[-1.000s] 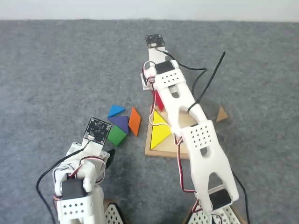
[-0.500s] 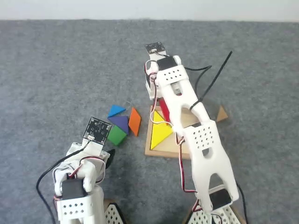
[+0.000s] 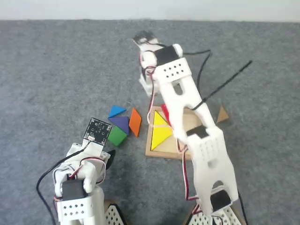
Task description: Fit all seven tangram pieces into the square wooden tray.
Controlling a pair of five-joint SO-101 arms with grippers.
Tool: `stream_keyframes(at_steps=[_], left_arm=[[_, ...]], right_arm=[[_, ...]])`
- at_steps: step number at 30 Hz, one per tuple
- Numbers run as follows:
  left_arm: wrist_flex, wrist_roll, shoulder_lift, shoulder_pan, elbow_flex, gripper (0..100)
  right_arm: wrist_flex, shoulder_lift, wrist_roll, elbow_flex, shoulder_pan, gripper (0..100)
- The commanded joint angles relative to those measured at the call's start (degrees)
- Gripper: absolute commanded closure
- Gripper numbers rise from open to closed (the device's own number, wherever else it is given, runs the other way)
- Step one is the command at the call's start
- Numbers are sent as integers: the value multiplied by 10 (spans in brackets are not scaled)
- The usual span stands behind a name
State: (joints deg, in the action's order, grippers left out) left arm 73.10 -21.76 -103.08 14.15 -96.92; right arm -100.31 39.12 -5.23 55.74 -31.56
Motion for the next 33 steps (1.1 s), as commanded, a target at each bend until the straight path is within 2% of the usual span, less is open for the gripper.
stream_keyframes(at_steps=[1, 5, 8, 11, 15, 17, 24, 33], left_arm=[[2, 4, -11, -2, 5, 716], [2, 4, -11, -2, 5, 716], [2, 4, -11, -2, 5, 716], [2, 4, -11, -2, 5, 716], [2, 4, -11, -2, 5, 716], [2, 4, -11, -2, 5, 716], [2, 4, -11, -2, 5, 716], [2, 4, -11, -2, 5, 716]], right_arm=[[-21, -139, -9, -38, -40, 715], [6, -236, -14, -157, -40, 756], [76, -309, -38, -302, -39, 776], [204, -413, -40, -498, -37, 778], [429, -527, -42, -786, -39, 778], [487, -539, -42, -853, -36, 779], [528, -455, -42, -837, -18, 778], [481, -250, -17, -578, 48, 778]])
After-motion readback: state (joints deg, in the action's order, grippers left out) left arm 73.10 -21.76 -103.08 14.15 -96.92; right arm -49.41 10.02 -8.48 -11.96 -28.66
